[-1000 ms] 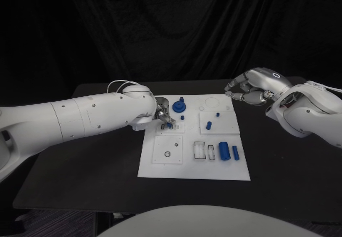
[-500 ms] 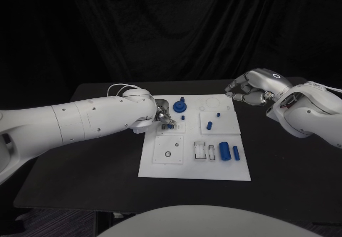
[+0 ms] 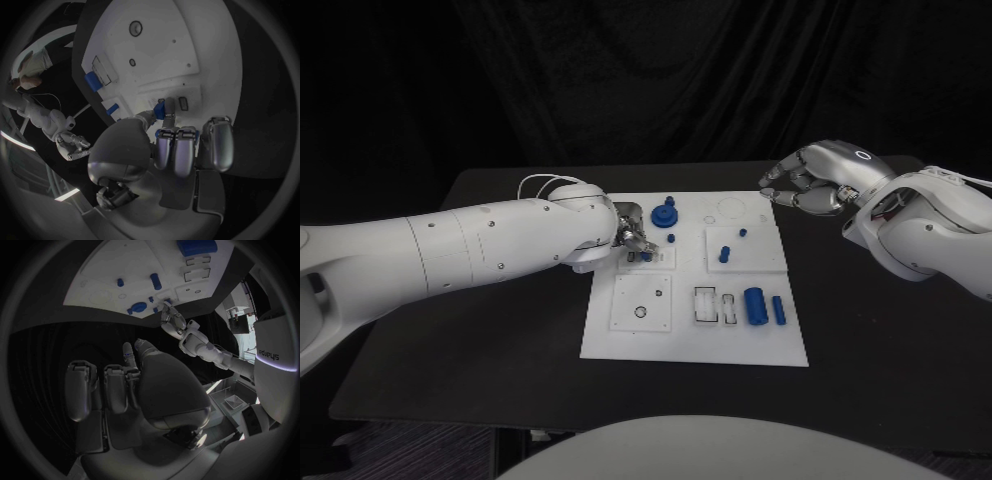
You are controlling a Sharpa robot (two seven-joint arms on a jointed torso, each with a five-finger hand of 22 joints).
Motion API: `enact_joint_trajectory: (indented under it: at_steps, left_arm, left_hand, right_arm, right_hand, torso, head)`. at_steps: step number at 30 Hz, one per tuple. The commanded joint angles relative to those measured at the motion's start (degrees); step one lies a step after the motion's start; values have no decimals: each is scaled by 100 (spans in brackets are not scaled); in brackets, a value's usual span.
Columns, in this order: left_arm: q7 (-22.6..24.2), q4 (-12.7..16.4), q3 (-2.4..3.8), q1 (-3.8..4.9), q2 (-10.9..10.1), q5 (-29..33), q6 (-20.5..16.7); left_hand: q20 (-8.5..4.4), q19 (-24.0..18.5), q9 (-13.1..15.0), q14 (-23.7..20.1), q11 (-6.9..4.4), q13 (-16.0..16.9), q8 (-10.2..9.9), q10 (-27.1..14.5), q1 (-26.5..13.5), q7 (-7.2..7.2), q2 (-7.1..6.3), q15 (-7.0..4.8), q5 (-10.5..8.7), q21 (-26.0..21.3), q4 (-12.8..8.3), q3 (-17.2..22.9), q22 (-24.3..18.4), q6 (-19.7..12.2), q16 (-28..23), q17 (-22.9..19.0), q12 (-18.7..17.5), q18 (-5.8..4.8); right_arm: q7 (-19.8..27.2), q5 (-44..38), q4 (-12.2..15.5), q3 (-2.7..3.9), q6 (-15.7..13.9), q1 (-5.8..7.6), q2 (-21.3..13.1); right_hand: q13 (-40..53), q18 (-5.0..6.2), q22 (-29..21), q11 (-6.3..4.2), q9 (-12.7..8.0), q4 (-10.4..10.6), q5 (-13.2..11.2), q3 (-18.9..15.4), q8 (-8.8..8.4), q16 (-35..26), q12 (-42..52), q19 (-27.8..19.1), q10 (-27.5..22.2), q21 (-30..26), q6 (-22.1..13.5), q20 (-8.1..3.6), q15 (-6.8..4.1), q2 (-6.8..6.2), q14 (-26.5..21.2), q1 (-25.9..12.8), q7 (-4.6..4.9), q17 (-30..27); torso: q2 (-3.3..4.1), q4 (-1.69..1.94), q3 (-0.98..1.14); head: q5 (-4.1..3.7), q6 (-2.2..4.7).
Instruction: Assemble the parts on the task board
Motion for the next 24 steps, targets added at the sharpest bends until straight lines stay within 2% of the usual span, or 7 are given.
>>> enact_joint_trajectory:
  at_steps: [1, 24]
  left_arm:
    - [6, 19, -25, -54, 6, 9, -11]
    - [46, -3, -25, -90, 47, 21, 81]
  left_hand:
    - [-42, 7, 13, 595, -29, 1506, -29, 587, -33, -21, 22, -44, -17, -29, -4, 32, 113, -15, 15, 1509, 15, -6]
    - [-43, 3, 34, 595, -32, 1506, -33, 587, -54, -23, 24, -46, -30, -39, -4, 71, 106, -13, 15, 1509, 15, -4]
  right_arm:
    - [-138, -9, 3, 4, 53, -13, 0]
    - [-218, -9, 0, 4, 192, -13, -13]
  right_hand:
    - [1356, 106, 1242, 45, -10, -2, 32, 37, -25, -43, -43, 273, 493, -24, 43, 25, 43, -7, 431, 59, -11, 788]
    - [1280, 129, 1210, 43, -18, -25, 63, 87, -40, -106, -91, 233, 433, -116, 43, 24, 42, -8, 409, 86, -10, 703]
  torso:
    - [-1, 8, -2]
    - [-1, 9, -3]
  head:
    - [-10, -1]
    - [19, -1]
